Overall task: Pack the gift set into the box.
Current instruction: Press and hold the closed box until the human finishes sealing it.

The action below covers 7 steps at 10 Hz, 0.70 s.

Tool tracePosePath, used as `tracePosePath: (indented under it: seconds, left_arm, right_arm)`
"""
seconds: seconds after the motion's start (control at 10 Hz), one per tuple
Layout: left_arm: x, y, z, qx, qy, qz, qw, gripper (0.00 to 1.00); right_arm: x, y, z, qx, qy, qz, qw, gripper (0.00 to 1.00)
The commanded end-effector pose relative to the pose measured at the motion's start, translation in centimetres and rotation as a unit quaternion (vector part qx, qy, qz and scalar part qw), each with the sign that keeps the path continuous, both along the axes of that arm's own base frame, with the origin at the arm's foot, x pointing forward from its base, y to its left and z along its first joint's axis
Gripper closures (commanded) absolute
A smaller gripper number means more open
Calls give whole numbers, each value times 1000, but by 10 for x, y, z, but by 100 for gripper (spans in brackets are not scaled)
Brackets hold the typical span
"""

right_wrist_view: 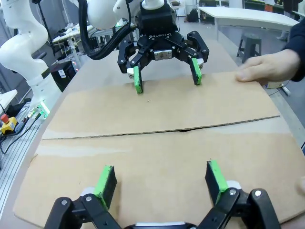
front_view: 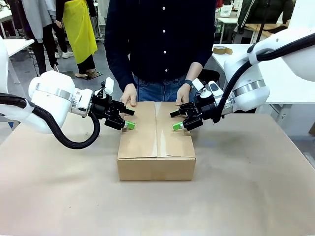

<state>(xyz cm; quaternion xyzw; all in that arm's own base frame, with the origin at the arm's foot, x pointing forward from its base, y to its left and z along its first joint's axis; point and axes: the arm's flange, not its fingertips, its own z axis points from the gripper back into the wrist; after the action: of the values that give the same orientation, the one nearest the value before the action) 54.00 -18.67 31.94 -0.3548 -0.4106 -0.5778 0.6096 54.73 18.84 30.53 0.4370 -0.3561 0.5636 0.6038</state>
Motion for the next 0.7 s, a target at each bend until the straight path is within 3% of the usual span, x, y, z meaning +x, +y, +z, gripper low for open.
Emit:
tracePosePath:
  seconds: [0.0, 0.6]
  left_arm:
    - [-3, 3, -1, -2, 2, -2, 1000, 0]
    - [-3, 3, -1, -2, 2, -2, 1000, 0]
  right_arm:
    - [0, 0, -3, -4, 2, -3, 1000, 0]
    - [0, 0, -3, -4, 2, -3, 1000, 0]
